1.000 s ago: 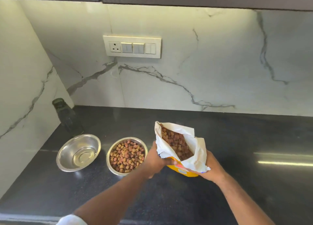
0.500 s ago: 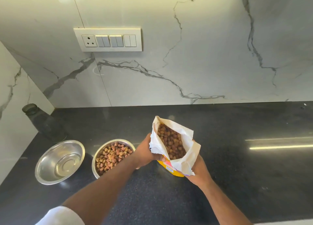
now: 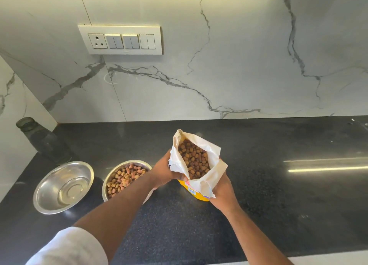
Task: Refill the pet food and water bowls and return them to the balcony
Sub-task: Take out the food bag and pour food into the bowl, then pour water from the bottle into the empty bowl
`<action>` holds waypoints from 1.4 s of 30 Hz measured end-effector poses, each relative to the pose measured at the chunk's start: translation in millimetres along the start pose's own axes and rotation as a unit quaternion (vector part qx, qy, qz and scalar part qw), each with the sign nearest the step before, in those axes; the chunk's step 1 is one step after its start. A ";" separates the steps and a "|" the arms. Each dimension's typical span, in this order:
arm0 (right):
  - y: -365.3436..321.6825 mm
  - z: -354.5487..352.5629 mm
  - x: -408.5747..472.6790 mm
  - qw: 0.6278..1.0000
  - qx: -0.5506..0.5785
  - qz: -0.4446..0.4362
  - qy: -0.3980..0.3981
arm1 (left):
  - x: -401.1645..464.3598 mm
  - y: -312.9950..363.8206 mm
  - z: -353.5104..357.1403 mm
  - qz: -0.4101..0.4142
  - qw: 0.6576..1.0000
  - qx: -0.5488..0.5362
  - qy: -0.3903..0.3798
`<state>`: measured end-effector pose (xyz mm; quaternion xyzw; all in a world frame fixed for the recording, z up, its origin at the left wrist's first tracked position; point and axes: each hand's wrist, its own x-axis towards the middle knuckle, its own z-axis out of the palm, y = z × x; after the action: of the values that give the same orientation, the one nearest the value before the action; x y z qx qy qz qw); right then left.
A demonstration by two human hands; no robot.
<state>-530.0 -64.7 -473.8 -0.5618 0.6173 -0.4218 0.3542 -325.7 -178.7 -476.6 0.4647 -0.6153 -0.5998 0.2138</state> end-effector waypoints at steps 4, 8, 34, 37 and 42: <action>-2.5 -4.9 -2.5 1.000 0.003 -0.014 -0.001 | -12.6 -1.8 1.2 0.001 0.999 -0.029 0.028; -12.2 -13.2 -10.9 0.999 0.029 -0.030 0.013 | -38.3 0.9 -2.1 0.010 0.996 -0.053 0.065; -196.7 288.7 74.4 0.971 -0.065 -0.135 -0.188 | -241.4 -68.9 -252.2 0.036 0.835 -0.158 0.525; -208.2 355.2 104.7 0.974 -0.069 -0.105 -0.190 | -237.7 -89.8 -291.4 0.007 0.843 -0.143 0.519; -219.4 429.9 144.8 0.981 -0.064 -0.066 -0.170 | -219.3 -109.6 -334.9 -0.005 0.865 -0.142 0.482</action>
<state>-68.7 -263.9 -436.0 -0.6862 0.5352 -0.3021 0.3892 88.2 -161.1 -451.3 0.6636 -0.3412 -0.3836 0.5441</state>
